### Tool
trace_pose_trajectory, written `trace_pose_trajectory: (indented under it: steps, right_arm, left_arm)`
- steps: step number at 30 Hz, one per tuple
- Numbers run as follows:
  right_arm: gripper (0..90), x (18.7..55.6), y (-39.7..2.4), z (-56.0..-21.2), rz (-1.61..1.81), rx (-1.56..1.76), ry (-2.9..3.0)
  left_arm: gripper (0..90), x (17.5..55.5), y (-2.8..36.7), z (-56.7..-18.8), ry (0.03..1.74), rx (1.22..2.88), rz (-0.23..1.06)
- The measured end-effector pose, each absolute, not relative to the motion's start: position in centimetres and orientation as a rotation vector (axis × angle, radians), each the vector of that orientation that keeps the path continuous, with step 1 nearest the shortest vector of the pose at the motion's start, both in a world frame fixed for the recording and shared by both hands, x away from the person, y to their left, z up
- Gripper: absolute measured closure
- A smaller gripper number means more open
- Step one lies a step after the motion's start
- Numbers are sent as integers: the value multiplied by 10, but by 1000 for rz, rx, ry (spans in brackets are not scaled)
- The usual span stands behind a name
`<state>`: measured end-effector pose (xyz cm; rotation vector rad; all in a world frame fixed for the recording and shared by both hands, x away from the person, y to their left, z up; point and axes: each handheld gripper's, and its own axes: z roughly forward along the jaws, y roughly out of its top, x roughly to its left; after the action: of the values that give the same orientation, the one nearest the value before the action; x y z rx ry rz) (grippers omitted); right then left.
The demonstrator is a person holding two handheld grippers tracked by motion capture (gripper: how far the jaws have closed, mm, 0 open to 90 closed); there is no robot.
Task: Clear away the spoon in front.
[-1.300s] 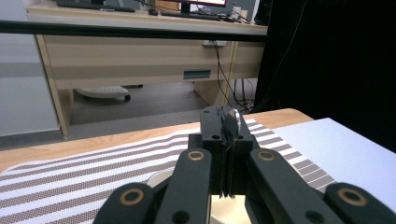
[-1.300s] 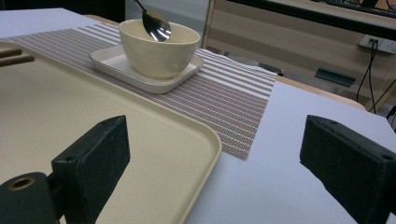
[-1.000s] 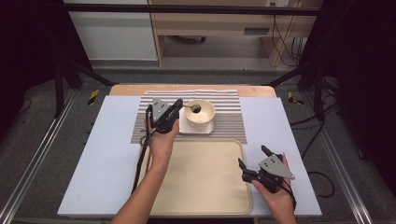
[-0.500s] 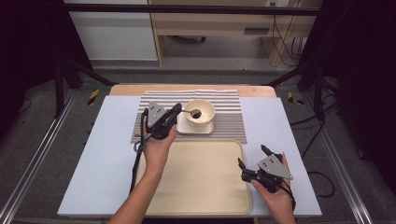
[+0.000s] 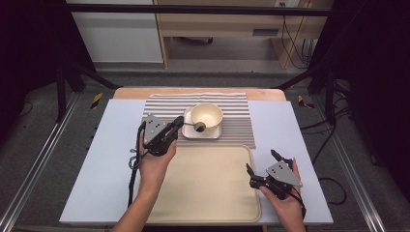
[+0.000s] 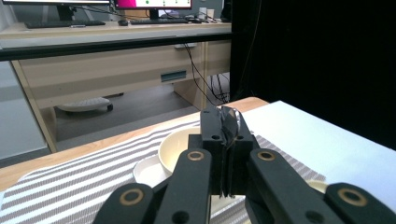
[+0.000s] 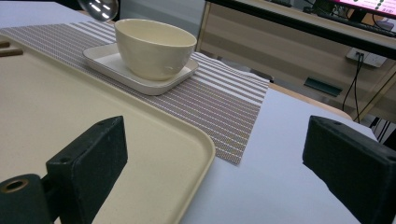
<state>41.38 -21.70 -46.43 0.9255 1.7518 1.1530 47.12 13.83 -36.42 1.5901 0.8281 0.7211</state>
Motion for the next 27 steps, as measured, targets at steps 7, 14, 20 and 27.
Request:
trace_pose_trajectory:
  steps: [7,14,20,27]
  right_arm:
    - [73,414,-217,-465,1144,930,1746]
    - [73,413,-218,-465,1135,931,1745]
    - [73,412,-218,-465,1133,930,1744]
    - [73,412,-219,-465,1129,938,1739]
  left_arm:
    - [889,452,146,-371,818,1604,716]
    - [888,427,157,-375,812,1609,702]
    - [888,407,169,-380,819,1620,697]
    - [888,389,185,-384,845,1627,671]
